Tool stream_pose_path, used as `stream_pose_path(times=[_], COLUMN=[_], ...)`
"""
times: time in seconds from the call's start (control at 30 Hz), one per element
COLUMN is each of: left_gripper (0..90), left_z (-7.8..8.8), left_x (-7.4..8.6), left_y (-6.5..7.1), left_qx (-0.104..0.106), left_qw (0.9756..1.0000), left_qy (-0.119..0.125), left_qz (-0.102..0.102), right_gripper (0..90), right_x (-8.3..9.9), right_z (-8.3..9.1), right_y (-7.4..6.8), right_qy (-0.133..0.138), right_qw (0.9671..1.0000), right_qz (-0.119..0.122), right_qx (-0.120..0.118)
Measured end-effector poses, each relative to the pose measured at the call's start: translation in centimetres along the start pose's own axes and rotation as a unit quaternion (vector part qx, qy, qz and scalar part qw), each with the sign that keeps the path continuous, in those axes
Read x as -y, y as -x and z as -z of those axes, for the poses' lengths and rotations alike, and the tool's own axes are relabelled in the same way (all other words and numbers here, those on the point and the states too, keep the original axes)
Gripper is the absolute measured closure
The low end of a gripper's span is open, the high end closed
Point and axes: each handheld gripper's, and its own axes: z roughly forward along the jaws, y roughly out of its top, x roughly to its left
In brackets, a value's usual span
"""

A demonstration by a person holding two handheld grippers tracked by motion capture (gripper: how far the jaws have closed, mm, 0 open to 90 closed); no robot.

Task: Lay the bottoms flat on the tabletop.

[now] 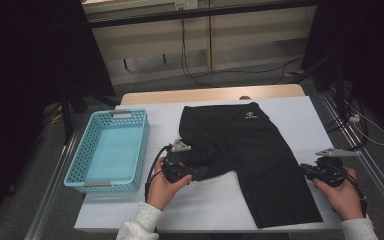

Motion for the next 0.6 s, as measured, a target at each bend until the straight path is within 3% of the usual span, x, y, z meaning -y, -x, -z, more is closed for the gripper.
stream_pose_path(times=[0.13,0.4,0.6], left_gripper=[14.9,14.8,14.5], left_z=[0.0,0.3,0.4], left_x=[0.0,0.0,-0.1], left_y=[0.1,-0.3,-1.0], left_qx=[0.003,-0.006,-0.024], left_qw=[1.0000,0.9999,0.9995], left_qy=[0.002,0.010,0.018], left_qz=[-0.002,0.003,0.010], right_gripper=[90.0,90.0,68.9], right_x=[0.0,0.4,0.0], right_z=[0.3,0.9,0.8], right_y=[0.1,0.6,-0.1], right_qy=[-0.006,-0.010,0.014], right_qw=[1.0000,0.9998,0.9996], right_qz=[0.003,0.015,0.026], right_qx=[-0.005,0.010,0.007])
